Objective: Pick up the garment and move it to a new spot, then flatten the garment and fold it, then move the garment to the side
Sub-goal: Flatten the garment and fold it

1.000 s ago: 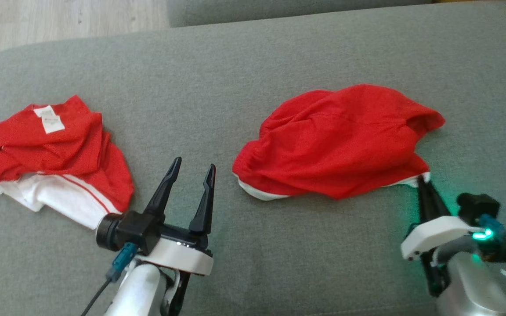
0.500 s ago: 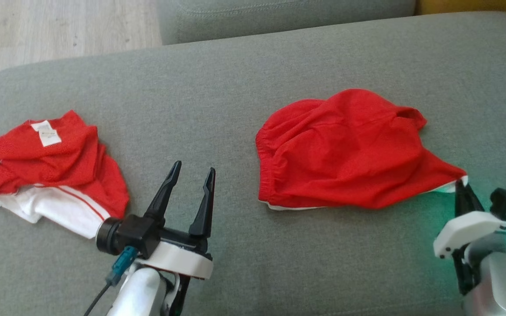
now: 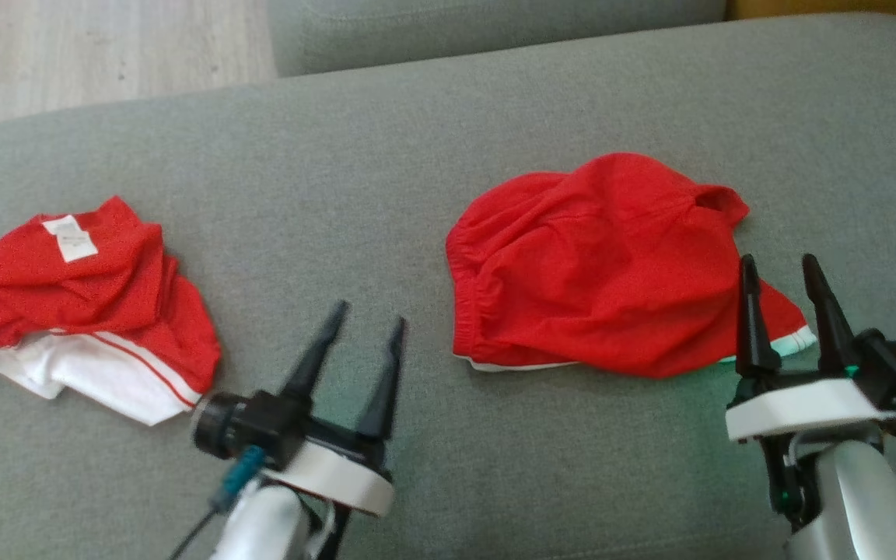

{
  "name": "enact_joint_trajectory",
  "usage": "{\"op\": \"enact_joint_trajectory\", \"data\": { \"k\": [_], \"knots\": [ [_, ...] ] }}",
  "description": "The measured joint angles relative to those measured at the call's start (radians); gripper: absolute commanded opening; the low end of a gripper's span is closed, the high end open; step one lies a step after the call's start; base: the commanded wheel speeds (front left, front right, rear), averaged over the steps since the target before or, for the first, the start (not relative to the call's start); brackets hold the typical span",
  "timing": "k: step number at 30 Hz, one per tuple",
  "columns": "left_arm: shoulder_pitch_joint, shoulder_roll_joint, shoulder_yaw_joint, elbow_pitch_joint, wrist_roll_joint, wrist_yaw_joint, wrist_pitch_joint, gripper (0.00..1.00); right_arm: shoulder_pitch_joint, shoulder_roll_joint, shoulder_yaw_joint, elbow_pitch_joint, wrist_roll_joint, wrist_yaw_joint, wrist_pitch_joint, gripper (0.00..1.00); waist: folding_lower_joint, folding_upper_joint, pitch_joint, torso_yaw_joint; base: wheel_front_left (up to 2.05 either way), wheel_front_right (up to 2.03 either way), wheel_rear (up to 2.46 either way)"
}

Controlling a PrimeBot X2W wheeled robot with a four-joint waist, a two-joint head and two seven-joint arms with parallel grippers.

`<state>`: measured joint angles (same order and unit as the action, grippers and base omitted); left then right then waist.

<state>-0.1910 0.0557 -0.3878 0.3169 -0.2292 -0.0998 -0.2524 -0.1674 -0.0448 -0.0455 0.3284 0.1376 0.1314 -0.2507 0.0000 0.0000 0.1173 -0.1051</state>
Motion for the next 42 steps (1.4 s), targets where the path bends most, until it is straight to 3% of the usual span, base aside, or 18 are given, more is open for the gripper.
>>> {"op": "enact_joint_trajectory", "data": {
  "k": [12,17,27,28,29,30,31,42],
  "knots": [
    [-0.112,0.114,-0.295,0.138,0.049,-0.032,0.077,1.0,0.036,0.0,0.014,-0.082,0.03,0.0,0.0,1.0,0.0,0.0,0.083,-0.047,0.0,0.0,0.0],
    [-0.217,0.123,-0.358,0.216,0.053,-0.033,0.071,1.0,0.033,0.0,0.012,-0.085,0.03,0.0,0.0,1.0,0.0002,0.0,0.121,-0.077,0.0,0.0,0.0],
    [-0.263,0.114,-0.393,0.283,0.027,-0.033,0.03,1.0,0.021,0.0,0.018,-0.056,0.037,0.0,0.0,1.0,0.0001,0.0,0.142,-0.105,0.0,0.0,0.0],
    [-0.263,0.114,-0.393,0.283,0.027,-0.033,0.03,0.84,0.021,0.0,0.018,-0.056,0.037,0.0,0.0,1.0,0.0001,0.0,0.142,-0.105,0.0,0.0,0.0],
    [-0.263,0.111,-0.395,0.29,0.022,-0.033,0.03,0.4,0.018,0.0,0.018,-0.044,0.033,0.0,0.0,1.0,0.0002,0.0,0.141,-0.105,0.0,0.0,0.0],
    [-0.263,0.111,-0.398,0.294,0.017,-0.033,0.029,0.04,0.015,0.0,0.017,-0.029,0.028,0.0,0.0,1.0,0.0001,0.0,0.14,-0.105,0.0,0.0,0.0],
    [-0.263,0.111,-0.4,0.297,0.017,-0.033,0.024,0.0,0.013,0.0,0.012,-0.015,0.026,0.0,0.0,1.0,0.0001,0.0,0.137,-0.104,0.0,0.0,0.0],
    [-0.263,0.107,-0.393,0.274,-0.001,-0.02,0.004,0.0,-0.019,0.0,-0.1,0.214,-0.047,0.0,0.005,1.0,0.0,0.0,0.104,-0.059,0.0,0.0,0.0]
  ]
}}
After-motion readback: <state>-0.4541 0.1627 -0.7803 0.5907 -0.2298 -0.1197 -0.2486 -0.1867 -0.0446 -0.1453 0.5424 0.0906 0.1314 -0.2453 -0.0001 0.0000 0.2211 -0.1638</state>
